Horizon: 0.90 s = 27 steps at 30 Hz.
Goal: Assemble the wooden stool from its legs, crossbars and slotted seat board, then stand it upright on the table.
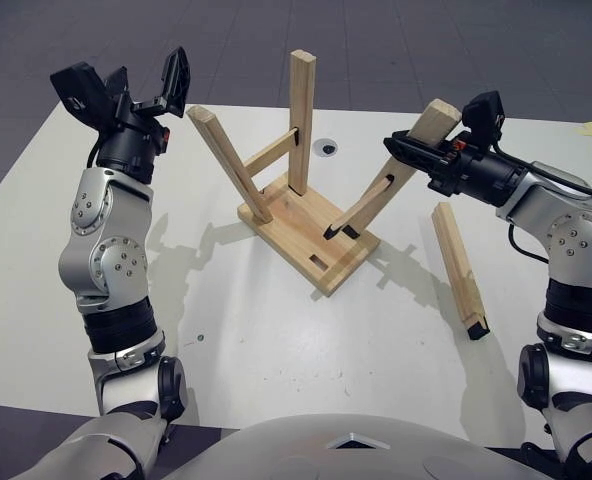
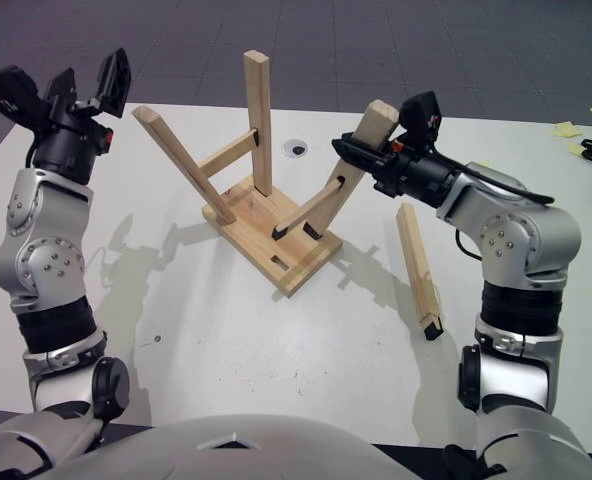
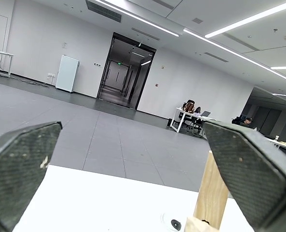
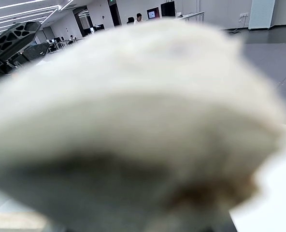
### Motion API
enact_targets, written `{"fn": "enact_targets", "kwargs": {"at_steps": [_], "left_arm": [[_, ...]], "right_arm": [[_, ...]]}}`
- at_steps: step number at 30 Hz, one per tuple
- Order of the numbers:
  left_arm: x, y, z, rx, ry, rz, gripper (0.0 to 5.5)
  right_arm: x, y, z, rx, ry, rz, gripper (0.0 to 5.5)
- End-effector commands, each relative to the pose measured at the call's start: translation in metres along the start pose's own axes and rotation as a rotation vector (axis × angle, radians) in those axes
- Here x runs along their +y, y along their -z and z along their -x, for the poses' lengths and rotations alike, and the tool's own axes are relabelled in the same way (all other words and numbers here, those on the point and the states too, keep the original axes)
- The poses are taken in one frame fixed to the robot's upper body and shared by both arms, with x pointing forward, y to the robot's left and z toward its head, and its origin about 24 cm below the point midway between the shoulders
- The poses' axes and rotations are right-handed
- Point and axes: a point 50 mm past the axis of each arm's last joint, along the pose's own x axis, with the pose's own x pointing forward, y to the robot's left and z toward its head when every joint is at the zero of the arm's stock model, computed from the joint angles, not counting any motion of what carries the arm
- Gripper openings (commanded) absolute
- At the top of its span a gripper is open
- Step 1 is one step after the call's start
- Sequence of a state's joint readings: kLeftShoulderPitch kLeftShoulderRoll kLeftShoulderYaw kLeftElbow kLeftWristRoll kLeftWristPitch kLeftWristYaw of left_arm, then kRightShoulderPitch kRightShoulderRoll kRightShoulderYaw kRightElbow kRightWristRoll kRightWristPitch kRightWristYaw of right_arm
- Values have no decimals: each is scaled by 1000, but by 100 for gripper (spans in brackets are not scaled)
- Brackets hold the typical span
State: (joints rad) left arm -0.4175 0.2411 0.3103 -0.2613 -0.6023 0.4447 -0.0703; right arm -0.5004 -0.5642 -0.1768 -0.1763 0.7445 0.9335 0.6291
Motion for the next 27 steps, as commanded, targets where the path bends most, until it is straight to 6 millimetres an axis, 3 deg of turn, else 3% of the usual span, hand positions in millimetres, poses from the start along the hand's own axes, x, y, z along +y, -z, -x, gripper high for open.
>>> {"fn": "enact_targets", "kwargs": {"at_steps": [1, 9, 18, 27], "left_arm": [[-1, 1, 2, -1, -10, -5, 540], [-2, 1, 2, 1, -8, -3, 540], [0, 0, 2, -3, -14, -9, 540], [0, 2, 3, 4, -17, -10, 540]], "right_arm": [[-2, 2, 3, 21, 13, 33, 102], [-2, -6, -3, -27, 19, 39, 102], [-2, 3, 0, 35, 24, 56, 102], [0, -12, 2, -14, 21, 38, 102]]}}
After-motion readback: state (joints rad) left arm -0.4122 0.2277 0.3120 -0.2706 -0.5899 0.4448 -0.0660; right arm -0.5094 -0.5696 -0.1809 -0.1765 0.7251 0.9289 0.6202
